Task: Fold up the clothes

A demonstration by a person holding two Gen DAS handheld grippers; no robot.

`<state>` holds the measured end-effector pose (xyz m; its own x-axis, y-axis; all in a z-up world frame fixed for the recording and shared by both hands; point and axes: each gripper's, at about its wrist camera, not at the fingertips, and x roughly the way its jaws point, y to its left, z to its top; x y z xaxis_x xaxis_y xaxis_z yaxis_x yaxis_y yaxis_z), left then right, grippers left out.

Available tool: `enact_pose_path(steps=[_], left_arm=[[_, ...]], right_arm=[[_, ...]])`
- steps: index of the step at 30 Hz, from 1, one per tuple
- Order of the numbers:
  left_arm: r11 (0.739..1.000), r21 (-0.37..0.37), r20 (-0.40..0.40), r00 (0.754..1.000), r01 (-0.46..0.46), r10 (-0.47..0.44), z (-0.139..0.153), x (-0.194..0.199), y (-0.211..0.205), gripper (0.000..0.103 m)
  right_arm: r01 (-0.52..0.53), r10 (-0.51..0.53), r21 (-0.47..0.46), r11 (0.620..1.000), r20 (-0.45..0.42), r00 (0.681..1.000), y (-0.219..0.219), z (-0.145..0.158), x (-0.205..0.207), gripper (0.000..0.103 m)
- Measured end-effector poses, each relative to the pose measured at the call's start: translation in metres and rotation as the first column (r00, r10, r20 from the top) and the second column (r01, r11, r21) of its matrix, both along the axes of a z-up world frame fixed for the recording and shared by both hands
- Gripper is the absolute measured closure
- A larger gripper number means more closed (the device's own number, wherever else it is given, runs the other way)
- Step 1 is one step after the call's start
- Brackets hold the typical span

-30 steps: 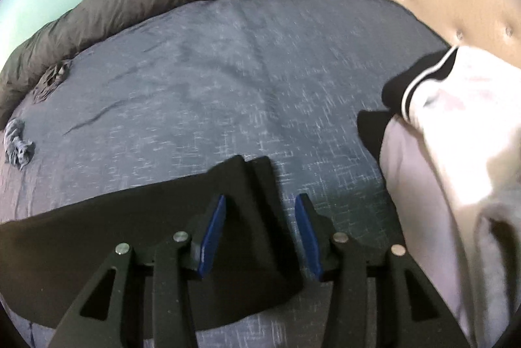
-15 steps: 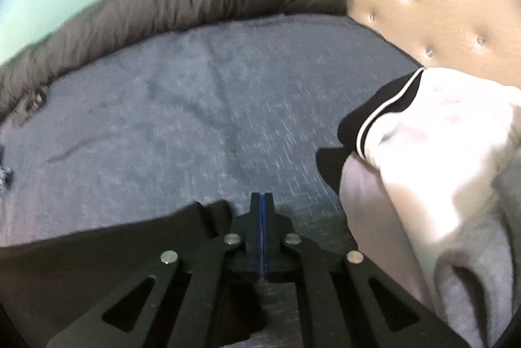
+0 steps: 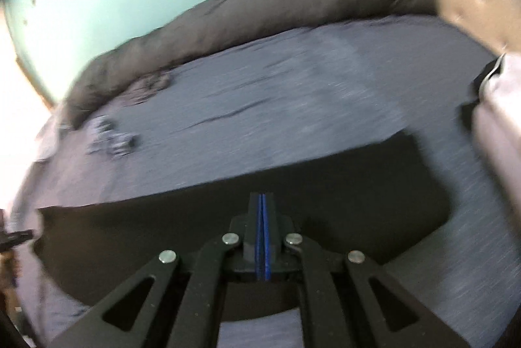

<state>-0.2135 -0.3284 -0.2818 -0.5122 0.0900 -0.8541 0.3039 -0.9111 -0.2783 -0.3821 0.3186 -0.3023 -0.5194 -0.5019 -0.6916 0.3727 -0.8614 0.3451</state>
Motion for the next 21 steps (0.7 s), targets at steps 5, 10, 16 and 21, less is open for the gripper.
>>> enact_pose_path(steps=[5,10,16,21], left_arm=[[1.0,0.017,-0.017,1.0,-0.004,0.005,0.005,0.023,-0.005,0.033],[0.998,0.052,-0.027,0.999,-0.03,0.031,0.005,0.048,-0.015,0.033],[0.994,0.084,-0.022,0.997,-0.076,0.078,-0.009,0.073,-0.025,0.032],[0.989,0.091,-0.054,0.991,-0.114,0.119,-0.023,0.09,-0.029,0.033]], right_arm=[[-0.113,0.116,-0.068,0.991,0.038,0.993,-0.054,-0.008,0.048,0.098],[-0.13,0.149,-0.156,0.979,0.117,0.982,-0.083,-0.031,0.094,0.084],[-0.129,0.183,-0.241,0.962,0.219,0.958,-0.111,-0.053,0.144,0.075],[-0.271,0.308,-0.185,0.945,0.215,0.927,-0.166,-0.055,0.178,0.07]])
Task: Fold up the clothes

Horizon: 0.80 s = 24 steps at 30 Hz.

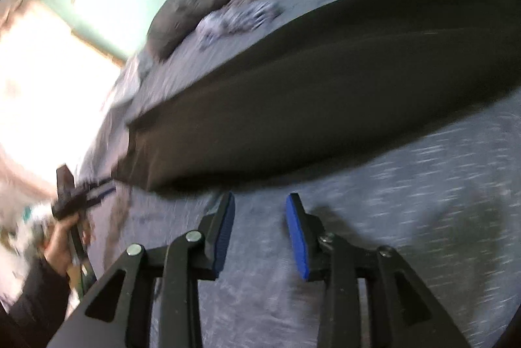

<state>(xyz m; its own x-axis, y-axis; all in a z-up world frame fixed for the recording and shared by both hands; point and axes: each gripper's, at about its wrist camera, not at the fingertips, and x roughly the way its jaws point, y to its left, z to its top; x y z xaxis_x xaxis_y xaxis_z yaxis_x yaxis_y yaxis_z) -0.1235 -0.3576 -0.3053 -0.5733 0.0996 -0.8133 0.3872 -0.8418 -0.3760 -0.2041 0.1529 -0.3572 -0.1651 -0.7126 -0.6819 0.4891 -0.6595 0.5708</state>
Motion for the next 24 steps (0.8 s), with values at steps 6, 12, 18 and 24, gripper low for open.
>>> enact_pose_path(steps=[6,12,18,24], left_arm=[[0.999,0.043,-0.066,0.997,-0.028,0.03,-0.015,0.009,-0.007,0.033],[0.998,0.062,-0.144,0.99,0.003,0.006,-0.019,0.001,-0.005,0.041],[0.994,0.11,-0.195,0.981,0.016,0.006,-0.026,0.004,-0.012,0.06],[0.982,0.19,-0.232,0.972,0.01,0.035,-0.026,0.01,-0.022,0.073]], right_arm=[[-0.128,0.132,0.084,0.988,-0.043,0.99,-0.066,0.002,0.023,0.069],[-0.18,0.186,0.099,0.979,-0.052,0.981,-0.106,0.0,0.034,0.061],[-0.212,0.22,0.117,0.97,-0.06,0.974,-0.119,-0.001,0.039,0.06],[-0.187,0.193,0.113,0.976,-0.045,0.98,-0.126,-0.003,0.039,0.06]])
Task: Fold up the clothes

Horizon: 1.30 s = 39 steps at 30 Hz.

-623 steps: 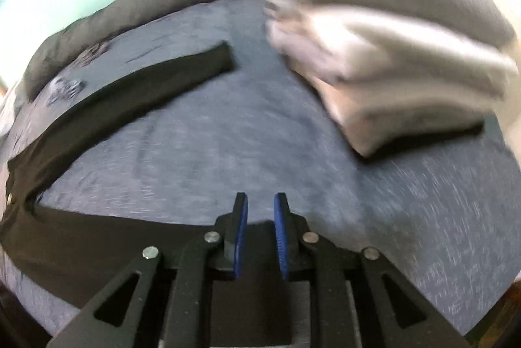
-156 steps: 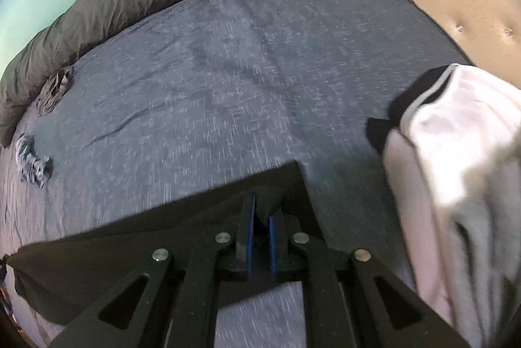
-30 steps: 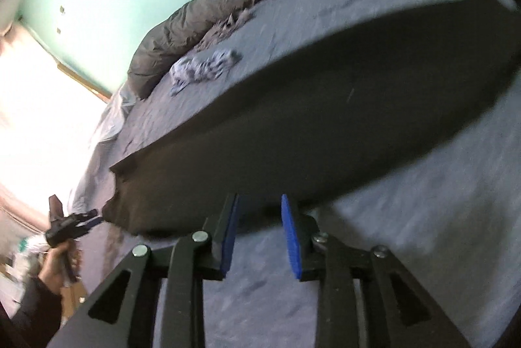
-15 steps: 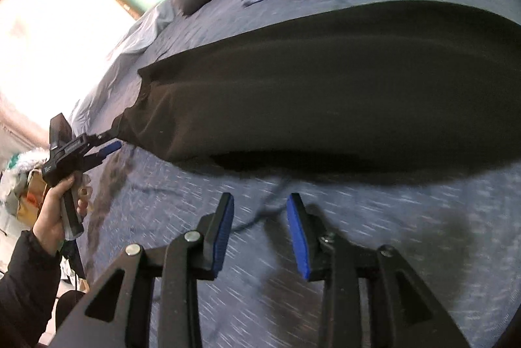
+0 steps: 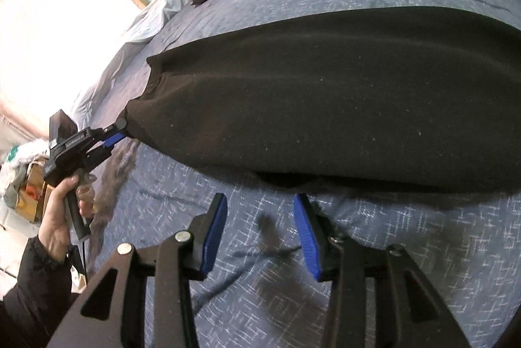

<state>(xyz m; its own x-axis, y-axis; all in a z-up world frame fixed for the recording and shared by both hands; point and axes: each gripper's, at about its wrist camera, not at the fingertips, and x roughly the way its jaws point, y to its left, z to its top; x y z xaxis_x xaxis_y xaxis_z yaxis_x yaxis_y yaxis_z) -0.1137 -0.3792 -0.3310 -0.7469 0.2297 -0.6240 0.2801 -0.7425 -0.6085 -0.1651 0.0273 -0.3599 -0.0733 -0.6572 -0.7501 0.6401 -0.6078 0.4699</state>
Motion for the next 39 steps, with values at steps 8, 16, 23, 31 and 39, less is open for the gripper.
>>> enact_pose_path(steps=[8,16,23,31,39], left_arm=[[0.999,0.049,0.005,1.0,-0.003,0.003,-0.006,0.001,-0.009,0.073],[0.999,0.051,-0.01,1.0,-0.009,0.01,0.001,-0.003,-0.011,0.071],[0.996,0.065,-0.026,0.998,-0.057,0.059,0.004,0.002,-0.023,0.071],[0.996,0.056,-0.033,0.997,-0.073,0.075,0.01,0.003,-0.024,0.071],[0.995,0.059,-0.036,0.996,-0.084,0.086,0.01,0.006,-0.026,0.071]], right_arm=[[-0.067,0.071,0.035,0.997,-0.111,0.991,-0.033,0.004,0.009,0.05],[-0.142,0.175,0.139,0.98,-0.263,0.949,-0.076,-0.002,0.014,0.04],[-0.176,0.228,0.194,0.965,-0.291,0.929,-0.09,-0.011,0.013,0.043],[-0.179,0.229,0.19,0.965,-0.283,0.932,-0.076,-0.007,0.014,0.096],[-0.214,0.241,0.127,0.969,-0.261,0.935,-0.065,0.0,0.02,0.098]])
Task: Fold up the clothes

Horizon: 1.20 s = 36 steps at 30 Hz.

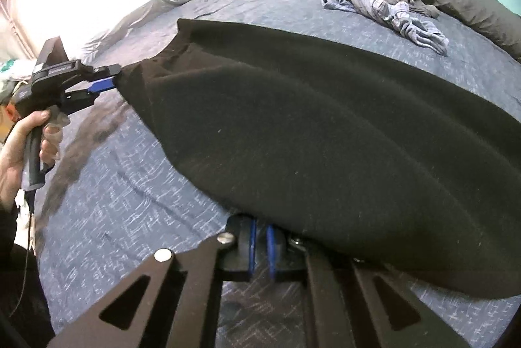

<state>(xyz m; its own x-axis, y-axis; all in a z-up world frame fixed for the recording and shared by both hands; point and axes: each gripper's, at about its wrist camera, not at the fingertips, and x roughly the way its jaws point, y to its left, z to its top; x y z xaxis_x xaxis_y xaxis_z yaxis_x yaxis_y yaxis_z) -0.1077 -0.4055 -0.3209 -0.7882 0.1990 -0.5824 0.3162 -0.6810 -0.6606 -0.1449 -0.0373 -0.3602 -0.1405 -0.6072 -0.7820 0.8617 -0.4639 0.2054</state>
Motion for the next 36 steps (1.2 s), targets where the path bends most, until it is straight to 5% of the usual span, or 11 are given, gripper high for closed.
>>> enact_pose_path(steps=[8,15,16,18,20,27,29,31,33,34,36], left_arm=[[1.0,0.003,-0.01,1.0,-0.003,0.003,0.002,0.001,-0.003,0.071],[1.0,0.008,-0.012,1.0,0.005,-0.005,0.004,0.003,-0.001,0.071],[1.0,0.01,-0.013,1.0,0.004,-0.004,0.004,0.003,-0.002,0.071],[1.0,0.018,-0.016,1.0,0.001,-0.001,0.004,0.003,-0.002,0.07],[1.0,0.022,-0.016,1.0,0.003,-0.003,0.005,0.003,-0.002,0.067],[0.997,0.073,-0.03,1.0,0.006,-0.004,0.003,0.001,-0.002,0.05],[0.997,0.077,-0.025,1.0,0.007,-0.005,0.0,-0.001,-0.001,0.048],[0.996,0.085,-0.022,1.0,0.003,-0.001,-0.003,-0.004,-0.002,0.048],[0.995,0.095,-0.021,1.0,-0.002,0.004,-0.005,-0.005,-0.003,0.049],[0.995,0.095,-0.02,1.0,-0.004,0.006,-0.006,-0.005,-0.004,0.05],[0.996,0.088,-0.008,1.0,-0.006,0.007,-0.009,-0.006,-0.005,0.093]], right_arm=[[-0.132,0.134,0.11,0.985,-0.01,0.991,0.004,-0.015,0.036,0.103],[0.041,-0.035,0.089,0.995,-0.065,0.997,0.017,-0.002,0.017,0.101],[0.047,-0.04,0.095,0.994,-0.076,0.996,0.015,-0.001,0.016,0.098],[0.048,-0.041,0.079,0.996,-0.088,0.995,0.012,0.0,0.015,0.066],[0.046,-0.044,0.038,0.998,-0.063,0.997,0.01,0.0,0.013,0.052],[0.02,-0.011,0.065,0.998,-0.138,0.99,-0.019,-0.013,0.017,0.047],[0.011,-0.003,0.051,0.999,-0.153,0.988,-0.025,-0.014,0.016,0.05],[0.007,-0.001,0.038,0.999,-0.144,0.99,-0.026,-0.014,0.011,0.063],[0.01,-0.007,0.026,1.0,-0.11,0.994,-0.02,-0.014,0.004,0.089],[0.007,-0.005,0.02,1.0,-0.094,0.996,-0.017,-0.013,0.002,0.091],[-0.031,0.032,0.017,0.999,-0.086,0.996,-0.009,-0.01,0.007,0.094]])
